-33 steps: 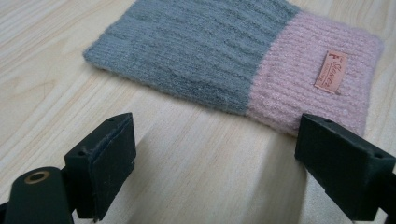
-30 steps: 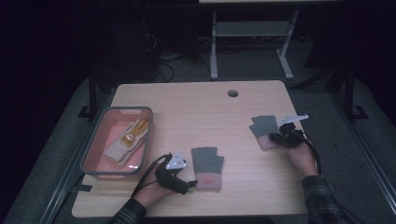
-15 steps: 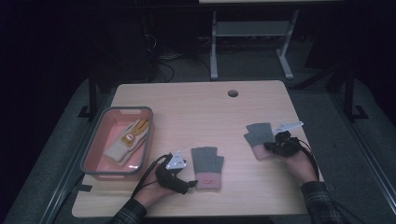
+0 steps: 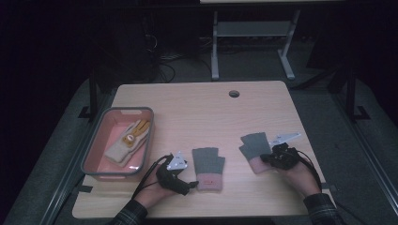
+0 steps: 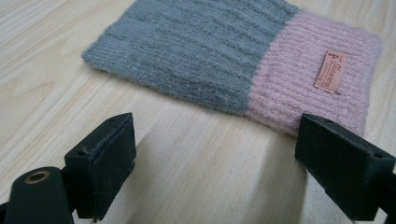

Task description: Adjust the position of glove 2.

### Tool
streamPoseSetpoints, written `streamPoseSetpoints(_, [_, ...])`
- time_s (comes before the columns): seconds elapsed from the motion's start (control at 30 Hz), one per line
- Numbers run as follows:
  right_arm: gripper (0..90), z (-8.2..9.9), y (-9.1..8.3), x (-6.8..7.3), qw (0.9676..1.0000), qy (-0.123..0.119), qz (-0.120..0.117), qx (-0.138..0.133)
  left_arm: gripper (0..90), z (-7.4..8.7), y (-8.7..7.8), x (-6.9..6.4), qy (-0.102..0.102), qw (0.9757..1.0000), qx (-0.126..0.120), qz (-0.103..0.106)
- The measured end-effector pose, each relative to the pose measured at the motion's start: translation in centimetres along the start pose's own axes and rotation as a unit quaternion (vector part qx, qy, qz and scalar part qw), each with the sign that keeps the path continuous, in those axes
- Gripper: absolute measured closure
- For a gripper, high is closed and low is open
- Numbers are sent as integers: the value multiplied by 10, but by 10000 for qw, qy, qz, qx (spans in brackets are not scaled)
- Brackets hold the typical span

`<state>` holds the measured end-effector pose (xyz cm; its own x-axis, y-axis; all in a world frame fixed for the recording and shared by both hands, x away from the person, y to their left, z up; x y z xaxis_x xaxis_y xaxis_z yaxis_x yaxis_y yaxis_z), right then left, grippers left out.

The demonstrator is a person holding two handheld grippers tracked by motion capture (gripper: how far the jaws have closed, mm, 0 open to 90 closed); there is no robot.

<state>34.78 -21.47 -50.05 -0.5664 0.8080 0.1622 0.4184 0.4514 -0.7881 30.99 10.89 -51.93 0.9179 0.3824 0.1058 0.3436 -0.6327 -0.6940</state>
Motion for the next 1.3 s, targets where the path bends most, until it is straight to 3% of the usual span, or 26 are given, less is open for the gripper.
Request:
streamPoseSetpoints(0.53, [900, 4, 1, 29, 9989, -348, -270, 145, 116, 0, 0, 0, -4, 10000, 9, 4])
streamPoseSetpoints(0.77, [900, 4, 4, 45, 9968, -556, -515, 240, 116, 0, 0, 0, -4, 10000, 10, 3])
streamPoseSetpoints(0.9, [900, 5, 4, 56, 9943, -723, -714, 311, 116, 0, 0, 0, -2, 10000, 9, 2])
streamPoseSetpoints(1.03, [900, 8, 6, 71, 9898, -951, -983, 391, 116, 0, 0, 0, 0, 10000, 6, 1])
streamPoseSetpoints(1.3, [900, 6, 10, 84, 9862, -1112, -1162, 389, 116, 0, 0, 0, -19, 10000, -4, -4])
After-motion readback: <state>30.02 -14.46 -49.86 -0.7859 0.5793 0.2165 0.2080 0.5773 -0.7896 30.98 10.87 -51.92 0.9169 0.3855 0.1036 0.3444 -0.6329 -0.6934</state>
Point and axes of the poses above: each handheld gripper's, and its own axes: y roughly forward along the jaws, z roughly out of its underside, x roughly to its left, the point moved 6 cm from there along y, roughly forward along the jaws, and after that the axes turned 9 degrees about y, right-handed, at the moved point
